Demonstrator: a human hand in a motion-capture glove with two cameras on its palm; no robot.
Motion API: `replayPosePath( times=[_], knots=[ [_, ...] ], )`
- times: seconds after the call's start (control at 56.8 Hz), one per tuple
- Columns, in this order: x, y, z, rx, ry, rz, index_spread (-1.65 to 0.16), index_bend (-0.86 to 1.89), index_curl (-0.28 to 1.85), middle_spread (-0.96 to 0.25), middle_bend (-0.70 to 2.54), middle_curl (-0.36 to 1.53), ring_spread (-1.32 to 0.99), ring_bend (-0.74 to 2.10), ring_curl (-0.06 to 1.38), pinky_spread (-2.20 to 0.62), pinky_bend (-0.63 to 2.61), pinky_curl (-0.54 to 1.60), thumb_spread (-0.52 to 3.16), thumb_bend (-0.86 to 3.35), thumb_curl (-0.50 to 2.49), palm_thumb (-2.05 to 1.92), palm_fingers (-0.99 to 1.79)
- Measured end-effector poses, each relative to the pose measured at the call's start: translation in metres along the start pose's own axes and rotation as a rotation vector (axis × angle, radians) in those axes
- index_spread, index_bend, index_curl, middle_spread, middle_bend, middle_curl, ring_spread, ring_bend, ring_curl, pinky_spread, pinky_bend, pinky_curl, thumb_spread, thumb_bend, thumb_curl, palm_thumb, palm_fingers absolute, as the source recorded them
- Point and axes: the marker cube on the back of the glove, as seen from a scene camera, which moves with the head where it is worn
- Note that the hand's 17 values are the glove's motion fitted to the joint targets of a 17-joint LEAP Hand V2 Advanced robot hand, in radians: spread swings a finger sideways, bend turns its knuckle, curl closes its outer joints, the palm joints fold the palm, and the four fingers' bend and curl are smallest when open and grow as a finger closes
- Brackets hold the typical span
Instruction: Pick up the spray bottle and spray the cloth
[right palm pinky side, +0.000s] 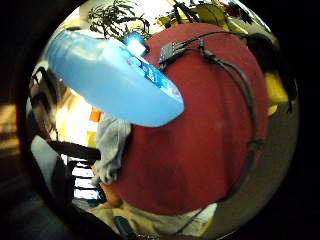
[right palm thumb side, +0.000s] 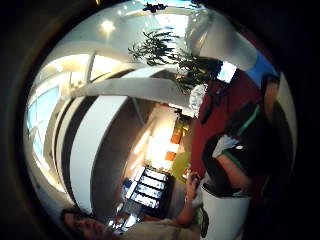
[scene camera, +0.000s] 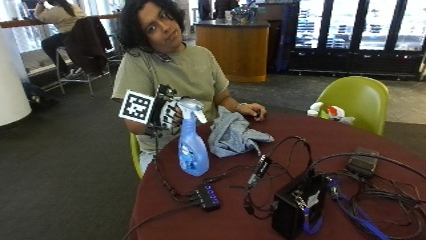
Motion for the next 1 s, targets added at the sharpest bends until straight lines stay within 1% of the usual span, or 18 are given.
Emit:
replayPosePath(
  times=[0.053, 0.088, 0.123, 0.194, 0.229, 0.282, 0.334, 0.369, 0.405, 0.422, 0.457, 0.51, 0.616, 0.651, 0.704, 0.757, 0.827, 1.003],
  knots=[
    [0.000, 0.003, -0.009, -0.031, 0.044, -0.073, -0.24, 0.66, 0.62, -0.19, 0.84, 0.80, -0.20, 1.05, 0.66, -0.19, 1.01, 0.69, 0.97, -0.02, 0.76, 0.96, 1.16],
    [-0.001, 0.009, -0.016, -0.063, 0.070, -0.093, -0.23, 0.64, 0.62, -0.19, 0.83, 0.80, -0.19, 1.04, 0.66, -0.19, 1.00, 0.69, 0.99, -0.01, 0.77, 0.94, 1.17],
    [-0.002, 0.014, -0.023, -0.089, 0.101, -0.064, -0.23, 0.60, 0.61, -0.18, 0.81, 0.79, -0.19, 1.01, 0.65, -0.19, 0.98, 0.68, 1.00, -0.02, 0.77, 0.93, 1.16],
    [-0.005, 0.017, -0.037, -0.063, 0.148, -0.022, -0.21, 0.47, 0.58, -0.16, 0.73, 0.75, -0.17, 0.93, 0.61, -0.22, 0.92, 0.64, 1.03, -0.02, 0.76, 0.88, 1.10],
    [-0.007, 0.028, -0.046, -0.135, 0.160, 0.001, -0.21, 0.43, 0.57, -0.16, 0.70, 0.74, -0.16, 0.90, 0.60, -0.22, 0.89, 0.62, 1.05, -0.03, 0.75, 0.86, 1.12],
    [-0.008, 0.046, -0.062, -0.234, 0.180, -0.032, -0.20, 0.34, 0.54, -0.13, 0.63, 0.70, -0.13, 0.81, 0.56, -0.23, 0.82, 0.58, 1.09, -0.02, 0.74, 0.84, 1.06],
    [-0.009, 0.056, -0.073, -0.265, 0.219, -0.077, -0.20, 0.27, 0.53, -0.10, 0.58, 0.66, -0.11, 0.73, 0.53, -0.21, 0.74, 0.55, 1.13, -0.02, 0.73, 0.82, 0.99],
    [-0.009, 0.063, -0.081, -0.284, 0.255, -0.098, -0.20, 0.24, 0.52, -0.07, 0.52, 0.64, -0.08, 0.66, 0.51, -0.17, 0.69, 0.54, 1.16, -0.01, 0.72, 0.81, 0.88],
    [-0.011, 0.070, -0.091, -0.322, 0.301, -0.110, -0.21, 0.21, 0.51, -0.05, 0.50, 0.62, -0.07, 0.62, 0.50, -0.15, 0.66, 0.52, 1.18, -0.01, 0.71, 0.80, 0.88],
    [-0.011, 0.073, -0.096, -0.340, 0.327, -0.114, -0.22, 0.18, 0.49, -0.03, 0.45, 0.59, -0.06, 0.58, 0.48, -0.11, 0.62, 0.50, 1.20, -0.02, 0.71, 0.79, 0.76],
    [-0.012, 0.077, -0.104, -0.363, 0.377, -0.129, -0.23, 0.17, 0.49, -0.01, 0.43, 0.58, -0.05, 0.55, 0.47, -0.08, 0.61, 0.50, 1.22, -0.01, 0.70, 0.78, 0.78],
    [-0.011, 0.084, -0.115, -0.362, 0.463, -0.158, -0.24, 0.14, 0.45, 0.01, 0.37, 0.54, -0.03, 0.50, 0.44, -0.05, 0.57, 0.46, 1.25, -0.01, 0.69, 0.76, 0.74],
    [-0.017, 0.096, -0.136, -0.349, 0.665, -0.179, -0.28, 0.14, 0.42, 0.04, 0.29, 0.50, -0.02, 0.43, 0.41, 0.03, 0.51, 0.43, 1.30, -0.01, 0.66, 0.73, 0.64],
    [-0.020, 0.099, -0.143, -0.330, 0.743, -0.207, -0.30, 0.14, 0.40, 0.05, 0.27, 0.48, -0.02, 0.41, 0.40, 0.06, 0.48, 0.41, 1.31, -0.02, 0.65, 0.71, 0.59],
    [-0.024, 0.103, -0.151, -0.299, 0.837, -0.254, -0.31, 0.14, 0.39, 0.06, 0.26, 0.47, -0.01, 0.39, 0.39, 0.09, 0.45, 0.40, 1.32, -0.02, 0.64, 0.69, 0.59],
    [-0.030, 0.112, -0.157, -0.281, 0.900, -0.263, -0.32, 0.15, 0.38, 0.05, 0.24, 0.45, -0.02, 0.37, 0.38, 0.12, 0.41, 0.38, 1.32, -0.03, 0.62, 0.66, 0.57],
    [-0.034, 0.118, -0.160, -0.255, 0.940, -0.285, -0.34, 0.16, 0.37, 0.04, 0.21, 0.44, -0.02, 0.36, 0.37, 0.15, 0.36, 0.37, 1.31, -0.03, 0.60, 0.63, 0.57],
    [-0.031, 0.120, -0.158, -0.301, 0.953, -0.299, -0.37, 0.15, 0.34, 0.01, 0.18, 0.40, -0.03, 0.33, 0.36, 0.19, 0.29, 0.35, 1.26, -0.03, 0.54, 0.56, 0.52]
  ],
)
